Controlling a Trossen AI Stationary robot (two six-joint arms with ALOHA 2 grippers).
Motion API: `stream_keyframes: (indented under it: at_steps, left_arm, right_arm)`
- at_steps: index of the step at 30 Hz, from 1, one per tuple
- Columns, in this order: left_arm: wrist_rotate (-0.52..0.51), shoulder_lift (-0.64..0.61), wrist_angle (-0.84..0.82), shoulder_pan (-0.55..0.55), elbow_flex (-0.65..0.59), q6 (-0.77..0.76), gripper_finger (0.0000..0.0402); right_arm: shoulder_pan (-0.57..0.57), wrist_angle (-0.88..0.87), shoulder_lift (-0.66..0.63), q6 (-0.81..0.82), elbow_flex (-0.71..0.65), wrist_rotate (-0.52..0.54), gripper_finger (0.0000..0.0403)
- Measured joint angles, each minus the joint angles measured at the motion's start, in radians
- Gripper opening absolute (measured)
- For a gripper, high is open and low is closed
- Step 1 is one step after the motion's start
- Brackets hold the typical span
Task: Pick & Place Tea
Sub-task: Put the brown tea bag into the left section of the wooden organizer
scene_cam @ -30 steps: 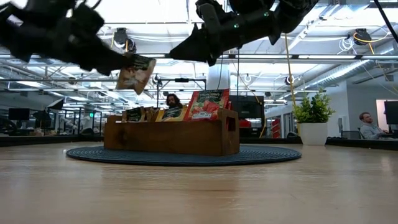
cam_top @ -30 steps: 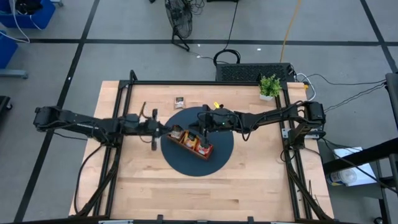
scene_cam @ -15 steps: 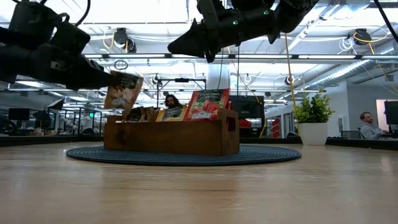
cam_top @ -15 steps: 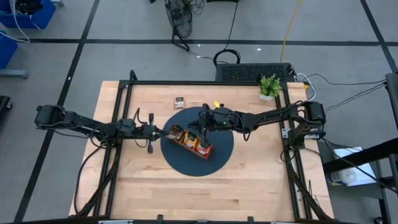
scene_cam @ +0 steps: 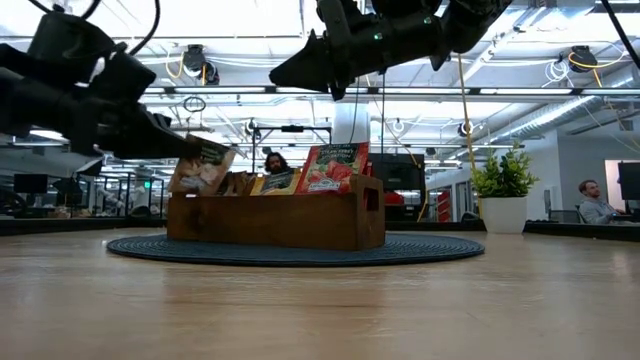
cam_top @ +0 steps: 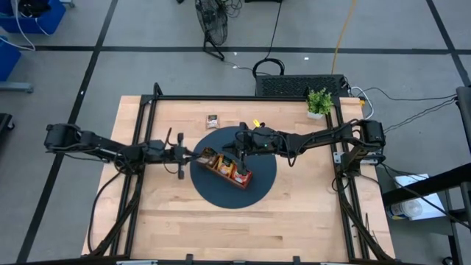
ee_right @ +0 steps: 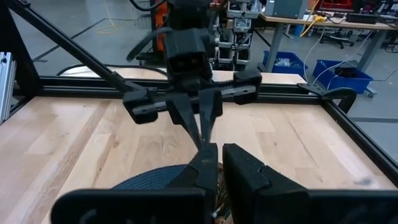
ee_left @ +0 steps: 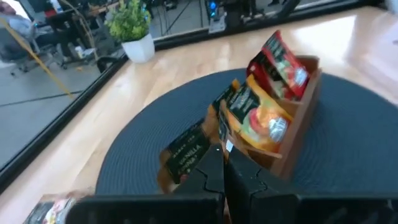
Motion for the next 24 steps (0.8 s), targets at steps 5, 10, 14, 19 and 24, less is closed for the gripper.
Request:
stream_keyframes:
  at_steps: [5,10,14,19,24]
  left_arm:
    - [0.047,0.086,0.000,0.023,0.054,0.035,0.0001]
    - [0.124,0.191,0.001,0.026,0.103,0.085,0.0001]
    - [0.130,0.264,0.012,0.026,0.104,0.114,0.0001]
    - [0.171,0.328,0.108,0.026,0.103,0.151,0.0001]
    - [0.184,0.336,0.138,0.026,0.103,0.173,0.0001]
  right_arm:
    - [0.000,0.003,0.000,-0.002,0.000,0.000,0.0018]
    - [0.000,0.007,0.000,-0.002,0.000,0.000,0.0018]
    - [0.000,0.006,0.000,-0.002,0.000,0.000,0.0018]
    - [0.000,0.005,0.000,-0.002,0.000,0.000,0.0018]
    - [0.000,-0.007,0.000,-0.002,0.000,0.000,0.0018]
